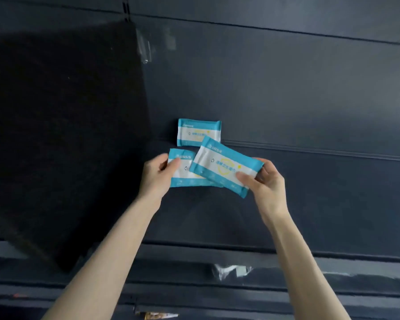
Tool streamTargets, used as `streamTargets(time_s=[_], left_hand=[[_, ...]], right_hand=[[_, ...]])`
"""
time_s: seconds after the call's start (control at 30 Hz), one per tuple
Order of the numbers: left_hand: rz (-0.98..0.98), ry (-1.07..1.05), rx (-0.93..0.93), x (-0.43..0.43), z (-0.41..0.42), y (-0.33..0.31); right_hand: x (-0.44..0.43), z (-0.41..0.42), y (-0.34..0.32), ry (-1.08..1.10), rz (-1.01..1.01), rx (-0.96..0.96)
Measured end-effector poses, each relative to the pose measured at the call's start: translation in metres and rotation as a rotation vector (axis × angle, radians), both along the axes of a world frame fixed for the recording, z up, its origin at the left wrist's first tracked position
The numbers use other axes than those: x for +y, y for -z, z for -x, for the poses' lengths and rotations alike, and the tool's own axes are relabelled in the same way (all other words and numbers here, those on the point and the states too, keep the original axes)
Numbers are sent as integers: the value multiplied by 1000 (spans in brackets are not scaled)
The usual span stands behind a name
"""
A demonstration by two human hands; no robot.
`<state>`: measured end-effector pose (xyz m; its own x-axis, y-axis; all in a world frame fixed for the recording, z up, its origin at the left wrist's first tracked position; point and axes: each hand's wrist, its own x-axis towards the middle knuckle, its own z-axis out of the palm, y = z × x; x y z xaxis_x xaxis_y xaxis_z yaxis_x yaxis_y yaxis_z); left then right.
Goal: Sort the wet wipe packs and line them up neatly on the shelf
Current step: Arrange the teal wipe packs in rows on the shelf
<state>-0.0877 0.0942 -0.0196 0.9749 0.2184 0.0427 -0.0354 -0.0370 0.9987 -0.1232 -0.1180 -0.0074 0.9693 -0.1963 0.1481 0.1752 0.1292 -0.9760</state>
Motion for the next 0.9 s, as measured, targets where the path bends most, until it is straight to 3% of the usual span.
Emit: streamTargets(time_s=[0.27, 0.57, 0.7, 0.9], left_hand=[[13, 29, 39, -7, -91, 5], [-43, 210, -9, 2, -133, 5], [-165, 186, -58, 6, -147, 12], [-414, 59, -212, 7, -160, 24]], right_hand=[[0, -96, 7, -58, 181, 42], [23, -163, 20, 66, 449, 47], [36, -178, 24, 137, 663, 6], [41, -180, 40, 141, 663, -12]])
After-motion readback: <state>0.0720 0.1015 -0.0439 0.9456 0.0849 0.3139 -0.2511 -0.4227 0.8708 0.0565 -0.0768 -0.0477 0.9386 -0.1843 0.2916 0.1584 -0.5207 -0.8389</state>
